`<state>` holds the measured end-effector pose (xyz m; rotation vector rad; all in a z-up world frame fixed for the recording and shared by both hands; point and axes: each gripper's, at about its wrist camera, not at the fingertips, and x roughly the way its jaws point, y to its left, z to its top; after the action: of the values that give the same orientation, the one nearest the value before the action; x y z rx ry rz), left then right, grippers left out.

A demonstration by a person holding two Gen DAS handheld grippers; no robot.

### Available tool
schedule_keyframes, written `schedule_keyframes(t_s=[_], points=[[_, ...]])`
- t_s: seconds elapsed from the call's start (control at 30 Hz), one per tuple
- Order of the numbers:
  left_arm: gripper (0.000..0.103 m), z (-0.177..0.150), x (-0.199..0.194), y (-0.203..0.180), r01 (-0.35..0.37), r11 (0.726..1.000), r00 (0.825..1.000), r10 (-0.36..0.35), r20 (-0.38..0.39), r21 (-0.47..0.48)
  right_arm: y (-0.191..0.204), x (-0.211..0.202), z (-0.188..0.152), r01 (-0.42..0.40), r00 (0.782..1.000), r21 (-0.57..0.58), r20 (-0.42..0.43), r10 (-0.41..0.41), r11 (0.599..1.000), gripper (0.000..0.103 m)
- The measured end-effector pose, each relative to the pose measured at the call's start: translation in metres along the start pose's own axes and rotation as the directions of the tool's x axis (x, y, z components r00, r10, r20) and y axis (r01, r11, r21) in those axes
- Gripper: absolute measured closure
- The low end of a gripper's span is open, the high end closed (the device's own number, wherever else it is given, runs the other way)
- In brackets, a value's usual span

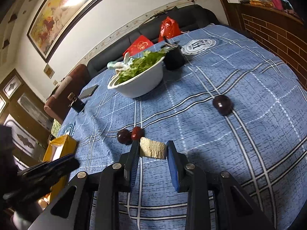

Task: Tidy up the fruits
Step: 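Grasp a yam piece with the right tool while the left tool grasps a dark plum, then carry the yam piece and plum to the tray and release both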

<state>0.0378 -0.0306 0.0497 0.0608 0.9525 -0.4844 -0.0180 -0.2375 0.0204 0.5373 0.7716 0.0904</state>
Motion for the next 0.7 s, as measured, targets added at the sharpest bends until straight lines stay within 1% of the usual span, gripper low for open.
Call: schedule_keyframes(t_s=[0.13, 0.23, 0.3, 0.37, 0.43, 0.5, 0.53, 0.63, 0.67, 0.7], points=[[0.073, 0.02, 0.038, 0.001, 0.04, 0.998, 0.998, -0.042, -0.036, -0.049, -0.005, -0.002, 0.003, -0.028, 1.0, 0.026, 0.001, 0.028, 0.999, 0.072], [0.072, 0.025, 0.06, 0.0, 0.033, 0.998, 0.997, -0.037, -0.063, -0.053, -0.003, -0.003, 0.003, -0.036, 0.999, 0.021, -0.001, 0.036, 0.999, 0.072], [0.064, 0.027, 0.066, 0.002, 0.074, 0.995, 0.995, -0.078, -0.059, -0.068, -0.001, -0.002, 0.003, -0.037, 0.999, 0.014, -0.003, 0.037, 0.999, 0.072], [0.062, 0.03, 0.07, 0.002, 0.092, 0.993, 0.994, -0.097, -0.059, -0.079, -0.001, -0.002, 0.003, -0.034, 0.999, 0.012, -0.004, 0.034, 0.999, 0.072], [0.056, 0.031, 0.075, 0.001, 0.093, 0.993, 0.993, -0.098, -0.063, -0.079, -0.001, -0.001, 0.003, -0.037, 0.999, 0.017, -0.007, 0.037, 0.999, 0.072], [0.055, 0.032, 0.078, -0.002, 0.089, 0.994, 0.994, -0.093, -0.06, -0.069, -0.001, 0.0, 0.003, -0.04, 0.999, 0.017, -0.011, 0.04, 0.999, 0.072], [0.055, 0.032, 0.082, -0.004, 0.081, 0.995, 0.994, -0.085, -0.073, -0.058, -0.001, 0.001, 0.003, -0.039, 0.999, 0.016, -0.012, 0.04, 0.999, 0.072], [0.056, 0.034, 0.083, -0.008, 0.092, 0.994, 0.993, -0.095, -0.067, -0.056, -0.001, 0.002, 0.003, -0.039, 0.999, 0.02, -0.014, 0.039, 0.999, 0.072], [0.059, 0.035, 0.083, -0.01, 0.106, 0.993, 0.991, -0.11, -0.072, -0.055, -0.001, 0.002, 0.003, -0.039, 0.999, 0.022, -0.012, 0.039, 0.999, 0.072], [0.074, 0.035, 0.081, -0.012, 0.117, 0.992, 0.99, -0.12, -0.069, -0.052, -0.002, 0.001, 0.003, -0.038, 0.999, 0.023, -0.007, 0.039, 0.999, 0.072]])
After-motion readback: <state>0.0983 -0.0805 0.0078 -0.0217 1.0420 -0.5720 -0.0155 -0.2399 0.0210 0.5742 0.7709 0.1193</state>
